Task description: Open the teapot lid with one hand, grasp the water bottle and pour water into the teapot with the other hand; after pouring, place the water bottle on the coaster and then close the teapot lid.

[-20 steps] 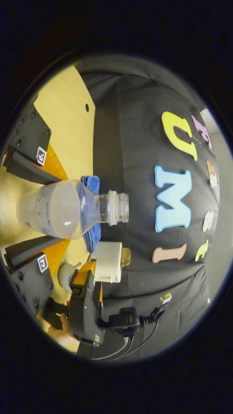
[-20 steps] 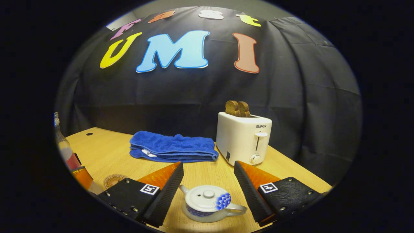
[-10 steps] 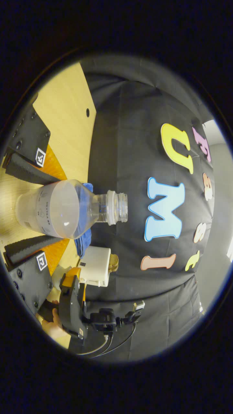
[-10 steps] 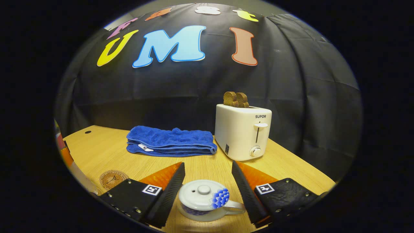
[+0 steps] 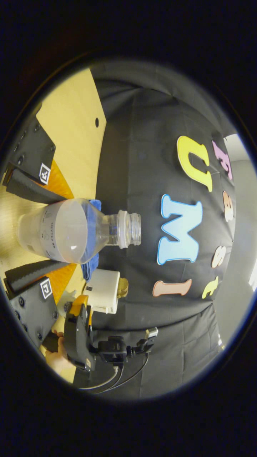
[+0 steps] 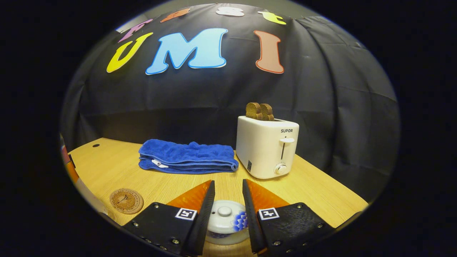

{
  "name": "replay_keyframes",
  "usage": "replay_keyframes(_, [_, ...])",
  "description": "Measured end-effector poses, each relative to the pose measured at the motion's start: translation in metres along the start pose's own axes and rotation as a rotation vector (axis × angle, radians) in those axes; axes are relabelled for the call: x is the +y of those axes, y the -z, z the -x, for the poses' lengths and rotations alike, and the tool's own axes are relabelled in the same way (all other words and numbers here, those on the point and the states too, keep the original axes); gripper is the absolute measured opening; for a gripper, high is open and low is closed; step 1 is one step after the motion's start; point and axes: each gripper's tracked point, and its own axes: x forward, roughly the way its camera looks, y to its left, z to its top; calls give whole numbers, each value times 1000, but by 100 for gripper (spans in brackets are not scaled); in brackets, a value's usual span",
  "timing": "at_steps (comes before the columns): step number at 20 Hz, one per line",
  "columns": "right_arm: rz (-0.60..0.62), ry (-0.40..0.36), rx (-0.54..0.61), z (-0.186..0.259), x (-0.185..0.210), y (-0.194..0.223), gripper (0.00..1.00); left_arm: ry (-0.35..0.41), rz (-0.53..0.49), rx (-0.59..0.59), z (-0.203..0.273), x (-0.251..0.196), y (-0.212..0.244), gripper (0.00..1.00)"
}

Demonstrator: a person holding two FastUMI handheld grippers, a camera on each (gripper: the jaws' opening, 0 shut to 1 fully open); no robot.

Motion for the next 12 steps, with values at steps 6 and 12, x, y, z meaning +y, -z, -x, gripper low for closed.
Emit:
replay_keyframes(6, [35, 12, -10, 0, 2, -4, 19, 8, 1, 8, -2, -1, 4, 86])
replay_keyframes(12, [17, -24, -19, -2, 3, -2, 19, 5, 1, 18, -4, 1, 8, 85])
